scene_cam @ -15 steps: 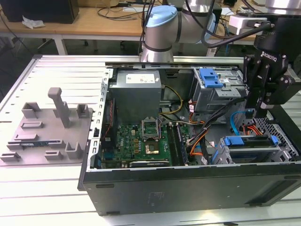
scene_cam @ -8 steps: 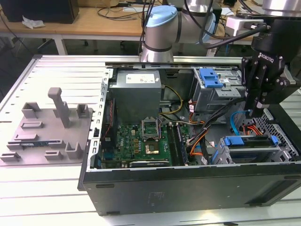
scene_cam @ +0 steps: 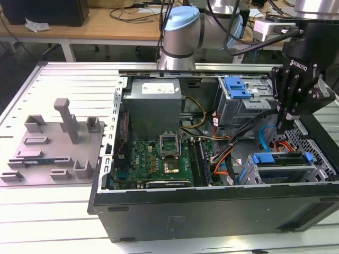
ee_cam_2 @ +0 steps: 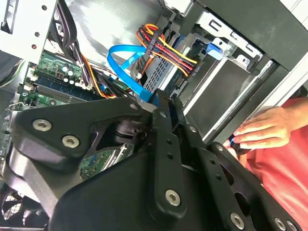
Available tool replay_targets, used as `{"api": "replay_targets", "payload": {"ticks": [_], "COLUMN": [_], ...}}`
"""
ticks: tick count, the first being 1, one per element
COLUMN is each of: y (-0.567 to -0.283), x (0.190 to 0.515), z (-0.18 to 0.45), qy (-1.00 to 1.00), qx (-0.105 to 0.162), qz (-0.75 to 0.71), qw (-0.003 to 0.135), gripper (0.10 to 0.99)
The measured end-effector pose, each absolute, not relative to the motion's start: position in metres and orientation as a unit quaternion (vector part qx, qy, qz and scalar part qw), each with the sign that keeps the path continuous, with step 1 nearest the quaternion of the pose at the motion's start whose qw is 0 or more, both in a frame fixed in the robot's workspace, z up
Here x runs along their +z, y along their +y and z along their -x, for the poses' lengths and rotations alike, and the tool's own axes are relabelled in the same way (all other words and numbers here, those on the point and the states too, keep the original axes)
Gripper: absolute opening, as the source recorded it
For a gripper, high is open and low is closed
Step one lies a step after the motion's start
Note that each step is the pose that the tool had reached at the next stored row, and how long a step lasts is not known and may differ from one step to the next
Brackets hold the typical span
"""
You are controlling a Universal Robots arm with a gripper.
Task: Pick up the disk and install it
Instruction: 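Insert the second disk wire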
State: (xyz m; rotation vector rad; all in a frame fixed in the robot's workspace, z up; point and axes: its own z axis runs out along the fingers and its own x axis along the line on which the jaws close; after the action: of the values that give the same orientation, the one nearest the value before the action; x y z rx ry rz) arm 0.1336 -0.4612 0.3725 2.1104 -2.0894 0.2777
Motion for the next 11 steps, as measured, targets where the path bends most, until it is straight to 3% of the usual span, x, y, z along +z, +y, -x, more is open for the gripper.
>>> {"api": "replay_targets", "payload": {"ticks": [11], "y": [-0.4615], "x": [0.3700], "z": [-0.1336], "qy": [-0.699], "qx": [0.093], "qz": [-0.705], "qw": [0.079], "gripper": [0.161]}}
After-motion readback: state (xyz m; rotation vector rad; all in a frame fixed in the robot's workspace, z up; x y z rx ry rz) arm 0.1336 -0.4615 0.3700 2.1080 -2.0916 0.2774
